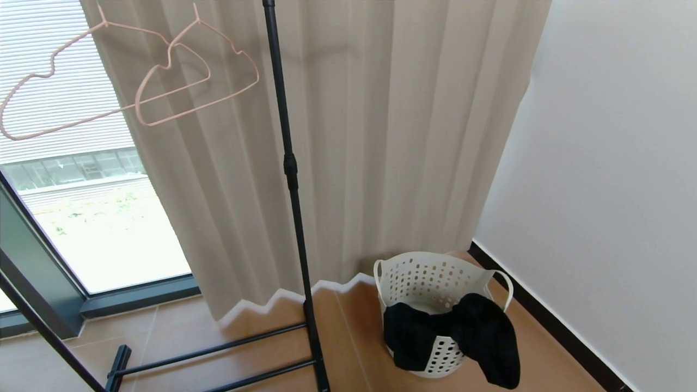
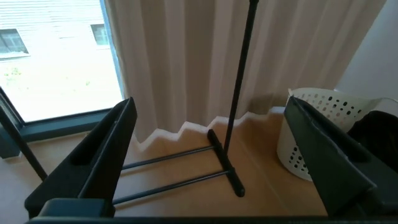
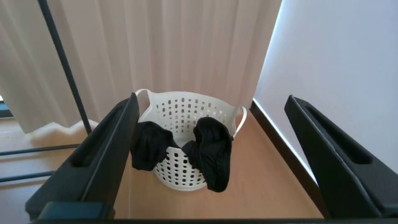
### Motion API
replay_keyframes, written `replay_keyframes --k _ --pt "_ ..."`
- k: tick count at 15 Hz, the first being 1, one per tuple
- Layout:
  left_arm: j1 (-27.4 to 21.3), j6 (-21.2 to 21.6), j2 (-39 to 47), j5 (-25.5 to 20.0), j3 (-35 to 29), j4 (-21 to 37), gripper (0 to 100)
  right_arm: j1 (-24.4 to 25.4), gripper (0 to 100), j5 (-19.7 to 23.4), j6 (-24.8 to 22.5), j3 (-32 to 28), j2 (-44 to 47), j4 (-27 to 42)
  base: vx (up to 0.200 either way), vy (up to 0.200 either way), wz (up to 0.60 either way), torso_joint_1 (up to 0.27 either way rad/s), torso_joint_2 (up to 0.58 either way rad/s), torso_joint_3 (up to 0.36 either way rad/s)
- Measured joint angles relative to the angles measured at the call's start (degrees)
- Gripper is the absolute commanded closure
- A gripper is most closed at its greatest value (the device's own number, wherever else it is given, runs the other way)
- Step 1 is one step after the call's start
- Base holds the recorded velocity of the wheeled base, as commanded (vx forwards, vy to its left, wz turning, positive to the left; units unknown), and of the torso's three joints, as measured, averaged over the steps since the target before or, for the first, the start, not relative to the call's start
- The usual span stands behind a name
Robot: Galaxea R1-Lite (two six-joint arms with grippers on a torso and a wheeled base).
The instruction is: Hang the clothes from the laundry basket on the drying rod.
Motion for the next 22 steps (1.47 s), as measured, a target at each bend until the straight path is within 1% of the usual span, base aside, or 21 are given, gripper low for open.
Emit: replay_keyframes --k 4,9,13,22 --pt "0.0 0.0 0.0 0.0 0.0 0.0 0 0.0 0 0.0 0.0 0.0 0.0 0.0 0.0 -0.2 0.0 0.008 0.0 0.0" --pt "0.0 0.0 0.0 0.0 0.0 0.0 0 0.0 0 0.0 0.0 0.0 0.0 -0.1 0.0 0.0 0.0 0.0 0.0 0.0" --pt "0.0 0.0 0.0 0.0 0.0 -0.1 0 0.1 0 0.0 0.0 0.0 0.0 0.0 0.0 0.0 -0.6 0.0 0.0 0.005" --pt "0.0 0.0 0.0 0.0 0.0 -0.1 0 0.1 0 0.0 0.0 0.0 0.0 0.0 0.0 0.0 0.0 0.001 0.0 -0.008"
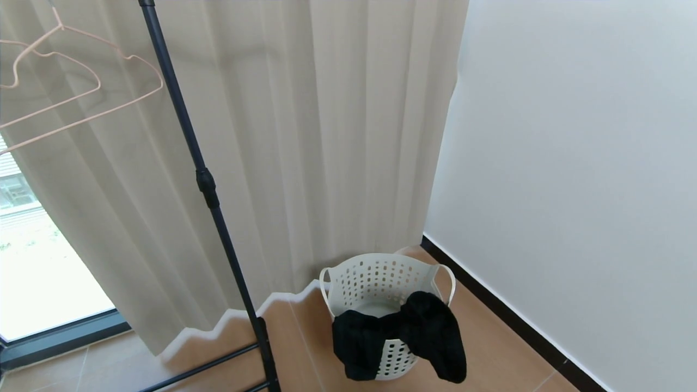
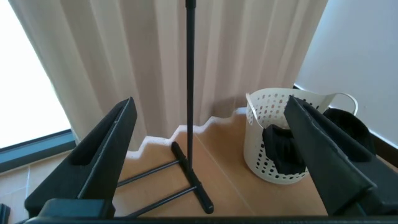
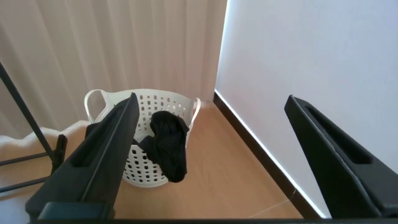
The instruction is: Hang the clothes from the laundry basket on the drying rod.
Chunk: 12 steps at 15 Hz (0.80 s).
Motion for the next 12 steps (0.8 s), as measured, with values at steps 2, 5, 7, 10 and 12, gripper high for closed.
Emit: replay_keyframes --k 2,5,7,10,12 --pt "0.0 0.0 0.0 0.0 0.0 0.0 0 0.0 0 0.0 0.0 0.0 0.0 0.0 0.0 0.0 0.0 0.002 0.0 -0.151" --pt "0.0 -0.1 0.0 0.0 0.0 0.0 0 0.0 0 0.0 0.0 0.0 0.0 0.0 0.0 0.0 0.0 0.004 0.0 -0.194" --pt "0.0 -0.1 0.0 0.0 -0.1 0.0 0 0.0 0 0.0 0.0 0.0 0.0 0.0 0.0 0.0 0.0 0.002 0.0 -0.195" --pt "0.0 -0.1 0.0 0.0 -0.1 0.0 0 0.0 0 0.0 0.0 0.0 0.0 0.0 0.0 0.0 0.0 0.002 0.01 -0.198" --pt "0.0 -0.1 0.0 0.0 -0.1 0.0 0 0.0 0 0.0 0.0 0.0 0.0 0.0 0.0 0.0 0.0 0.005 0.0 -0.198"
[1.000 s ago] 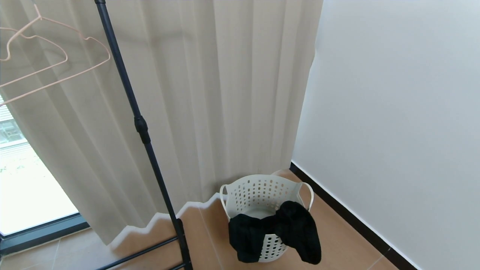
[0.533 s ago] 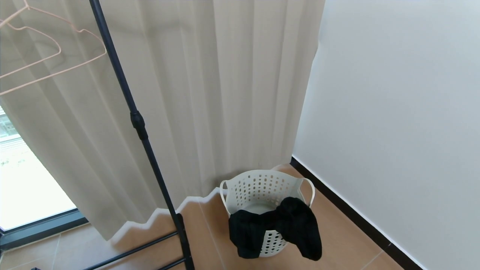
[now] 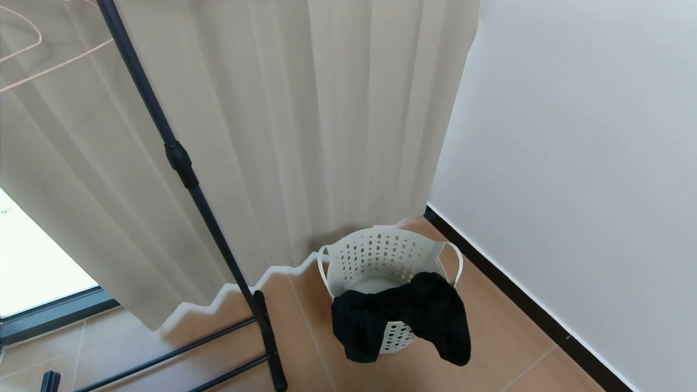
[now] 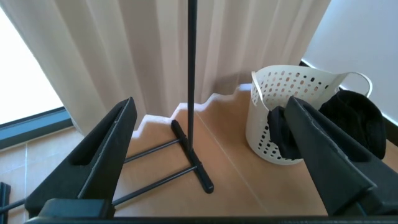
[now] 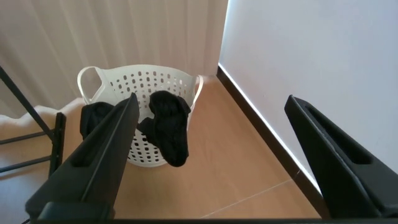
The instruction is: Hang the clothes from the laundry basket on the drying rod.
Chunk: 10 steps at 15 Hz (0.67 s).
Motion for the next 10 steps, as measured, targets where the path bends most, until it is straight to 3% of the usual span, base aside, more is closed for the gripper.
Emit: replay_keyframes --k 10 --pt "0.0 0.0 0.0 0.0 0.0 0.0 0 0.0 0 -0.3 -0.1 0.0 0.0 -0.1 0.0 0.0 0.0 0.001 0.0 -0.197"
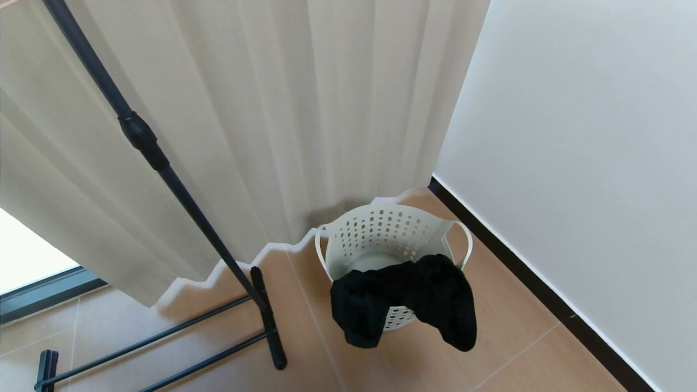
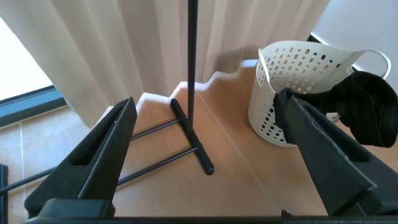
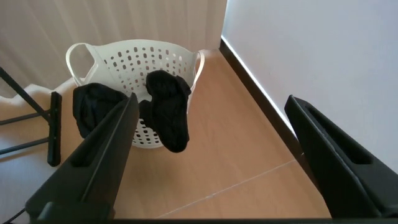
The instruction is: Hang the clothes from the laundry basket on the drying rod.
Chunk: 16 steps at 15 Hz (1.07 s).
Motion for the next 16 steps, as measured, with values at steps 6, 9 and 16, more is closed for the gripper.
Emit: replay_keyframes --k 6,9,16 --pt "0.0 -0.1 0.0 0.0 0.0 0.0 0 0.0 0 -0.1 0.0 0.0 0.0 0.1 0.0 0.0 0.0 0.003 0.0 -0.198" --pt "0.0 -0.2 0.0 0.0 0.0 0.0 0 0.0 0 -0.5 -0.4 0.0 0.9 0.7 0.0 0.0 0.0 -0.001 0.0 -0.176" --pt "0.0 -0.2 0.0 0.1 0.1 -0.1 0 4.9 0 0.1 -1.1 -3.6 22.7 -6.4 0.0 0.0 0.0 0.001 0.0 -0.018"
